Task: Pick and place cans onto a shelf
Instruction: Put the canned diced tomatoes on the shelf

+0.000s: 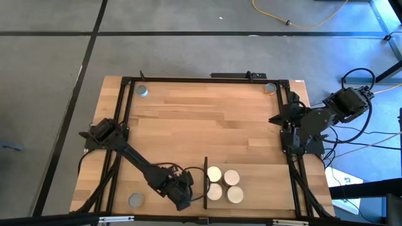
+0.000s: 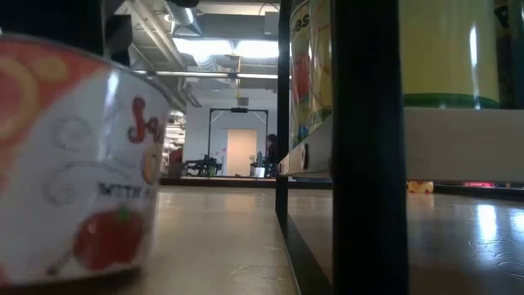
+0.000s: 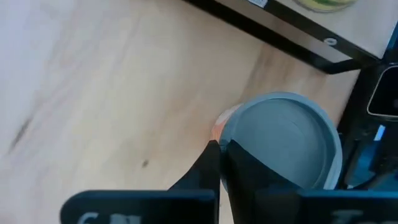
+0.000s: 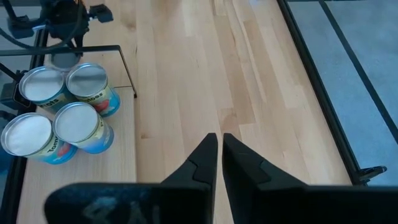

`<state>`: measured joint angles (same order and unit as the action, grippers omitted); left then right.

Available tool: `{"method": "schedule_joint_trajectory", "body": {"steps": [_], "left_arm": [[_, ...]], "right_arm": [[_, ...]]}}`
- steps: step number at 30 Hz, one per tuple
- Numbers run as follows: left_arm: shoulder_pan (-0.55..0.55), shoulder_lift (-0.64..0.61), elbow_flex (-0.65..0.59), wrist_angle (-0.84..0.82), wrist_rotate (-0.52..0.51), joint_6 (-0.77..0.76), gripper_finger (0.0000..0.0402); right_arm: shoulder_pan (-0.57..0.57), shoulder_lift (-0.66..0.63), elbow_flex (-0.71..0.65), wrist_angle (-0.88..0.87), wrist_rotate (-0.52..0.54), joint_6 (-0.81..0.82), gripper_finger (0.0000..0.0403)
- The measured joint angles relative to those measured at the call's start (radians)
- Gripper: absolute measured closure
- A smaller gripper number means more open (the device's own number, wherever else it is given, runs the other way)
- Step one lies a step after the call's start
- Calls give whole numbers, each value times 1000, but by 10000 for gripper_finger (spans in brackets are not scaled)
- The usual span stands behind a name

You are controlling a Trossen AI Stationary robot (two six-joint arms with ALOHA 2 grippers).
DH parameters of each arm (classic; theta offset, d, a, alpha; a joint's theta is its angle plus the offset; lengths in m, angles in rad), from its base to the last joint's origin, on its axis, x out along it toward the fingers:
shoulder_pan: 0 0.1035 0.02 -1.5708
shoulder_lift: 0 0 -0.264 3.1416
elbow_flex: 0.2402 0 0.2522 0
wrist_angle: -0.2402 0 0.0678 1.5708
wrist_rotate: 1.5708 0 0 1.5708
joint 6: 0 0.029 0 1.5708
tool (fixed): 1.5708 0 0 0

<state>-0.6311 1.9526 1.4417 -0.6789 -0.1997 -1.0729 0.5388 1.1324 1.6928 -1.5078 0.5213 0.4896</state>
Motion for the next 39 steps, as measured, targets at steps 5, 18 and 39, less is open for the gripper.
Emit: {"method": "schedule_joint_trajectory", "body": {"steps": [5,18,39], "left_arm": [[16,-41,63,-209,-15,-24,400],[182,-163,165,-632,-225,-92,401],[792,-110,167,-23,15,376,401]], "right_arm": [[0,0,0,0,0,0,375],[0,0,0,0,1,-1,375],[0,7,0,0,29,78,375]]}}
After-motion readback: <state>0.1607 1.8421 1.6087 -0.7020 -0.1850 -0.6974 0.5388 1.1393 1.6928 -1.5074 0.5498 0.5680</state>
